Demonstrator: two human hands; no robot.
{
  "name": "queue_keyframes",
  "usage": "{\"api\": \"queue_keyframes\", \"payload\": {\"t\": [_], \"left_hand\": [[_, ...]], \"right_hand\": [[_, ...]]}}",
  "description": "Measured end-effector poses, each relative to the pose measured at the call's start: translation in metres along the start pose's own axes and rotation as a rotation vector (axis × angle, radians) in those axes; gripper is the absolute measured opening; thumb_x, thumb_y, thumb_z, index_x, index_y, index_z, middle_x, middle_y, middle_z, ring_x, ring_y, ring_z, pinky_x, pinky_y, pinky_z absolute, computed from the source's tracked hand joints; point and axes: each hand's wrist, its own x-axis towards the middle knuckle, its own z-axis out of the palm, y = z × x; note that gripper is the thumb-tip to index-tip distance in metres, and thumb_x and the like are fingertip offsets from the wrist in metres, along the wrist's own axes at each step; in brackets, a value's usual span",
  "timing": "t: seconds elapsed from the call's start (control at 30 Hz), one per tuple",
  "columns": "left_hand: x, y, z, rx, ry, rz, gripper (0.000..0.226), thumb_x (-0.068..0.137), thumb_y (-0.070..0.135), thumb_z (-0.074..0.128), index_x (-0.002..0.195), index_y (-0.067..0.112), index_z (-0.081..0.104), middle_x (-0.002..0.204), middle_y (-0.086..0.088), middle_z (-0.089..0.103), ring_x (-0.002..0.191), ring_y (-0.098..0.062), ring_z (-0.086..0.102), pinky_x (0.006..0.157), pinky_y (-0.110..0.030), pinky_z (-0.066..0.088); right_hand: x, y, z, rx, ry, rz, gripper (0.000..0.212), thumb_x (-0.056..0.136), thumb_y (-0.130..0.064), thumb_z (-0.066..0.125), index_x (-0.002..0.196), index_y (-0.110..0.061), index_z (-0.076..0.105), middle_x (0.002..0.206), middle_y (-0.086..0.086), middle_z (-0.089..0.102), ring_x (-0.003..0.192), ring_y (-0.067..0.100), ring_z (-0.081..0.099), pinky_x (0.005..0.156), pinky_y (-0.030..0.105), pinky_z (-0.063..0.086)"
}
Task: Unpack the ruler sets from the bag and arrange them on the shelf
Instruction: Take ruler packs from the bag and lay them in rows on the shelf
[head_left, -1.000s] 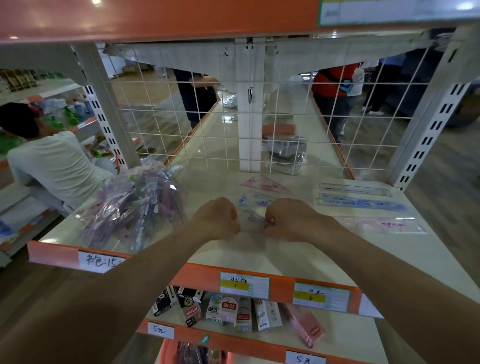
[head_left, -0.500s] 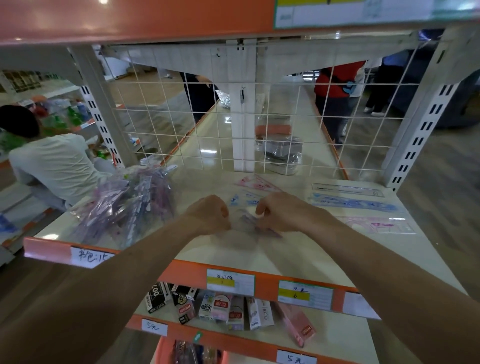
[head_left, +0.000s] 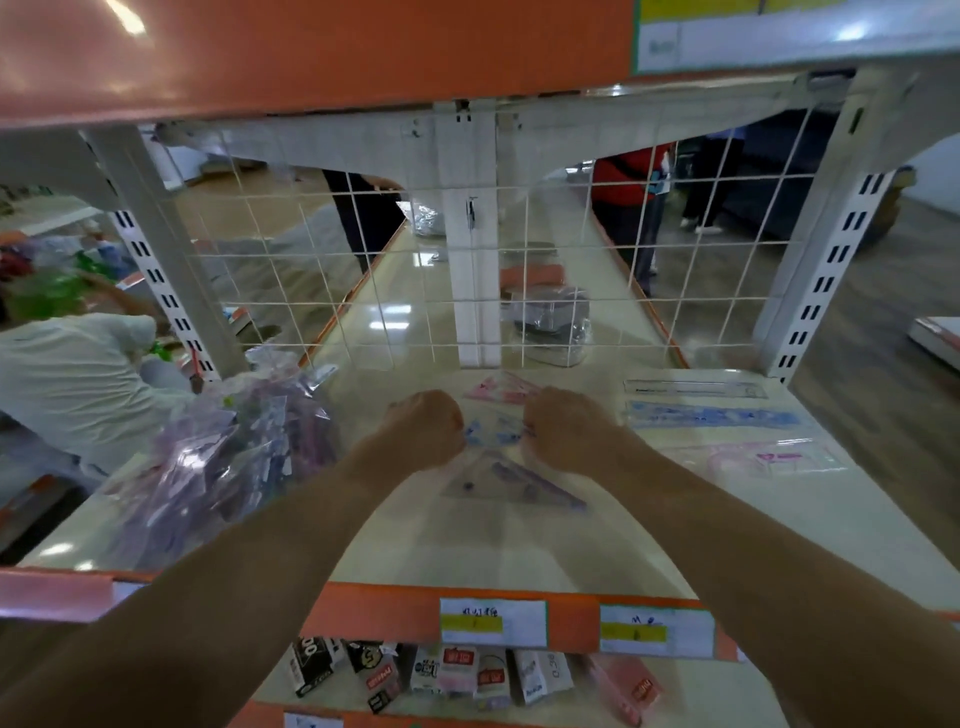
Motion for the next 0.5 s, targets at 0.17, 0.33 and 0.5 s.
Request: {"api": "queue_keyframes", "payload": {"t": [0.17, 0.33, 0.5], "left_hand": [[0.012, 0.001, 0.004, 0.03, 0.045, 0.053, 0.02, 0.089, 0.024, 0.057, 0.098, 0.019, 0.074, 0.102, -0.002, 0.068, 0.099, -0.023, 0.061, 0.092, -0.032, 0.045], [0.022, -0.001, 0.008, 0.082, 0.054, 0.101, 0.02, 0.089, 0.024, 0.053, 0.076, 0.018, 0.068, 0.086, -0.002, 0.064, 0.09, -0.024, 0.061, 0.081, -0.03, 0.042], [0.026, -0.003, 0.003, 0.123, 0.061, 0.135, 0.021, 0.089, 0.024, 0.053, 0.097, 0.019, 0.072, 0.104, -0.002, 0.066, 0.099, -0.021, 0.059, 0.086, -0.03, 0.038]], "right_hand": [[-0.007, -0.002, 0.004, 0.049, 0.027, 0.086, 0.028, 0.09, -0.016, 0.047, 0.111, -0.01, 0.064, 0.113, 0.008, 0.063, 0.105, 0.026, 0.061, 0.084, 0.03, 0.048], [-0.006, 0.001, 0.002, 0.076, 0.011, 0.099, 0.026, 0.087, -0.019, 0.05, 0.104, -0.009, 0.067, 0.112, 0.008, 0.063, 0.105, 0.027, 0.06, 0.082, 0.027, 0.046], [0.003, 0.008, -0.007, 0.101, -0.039, 0.094, 0.022, 0.087, -0.023, 0.054, 0.098, -0.008, 0.066, 0.101, 0.008, 0.062, 0.097, 0.026, 0.06, 0.075, 0.028, 0.044]]}}
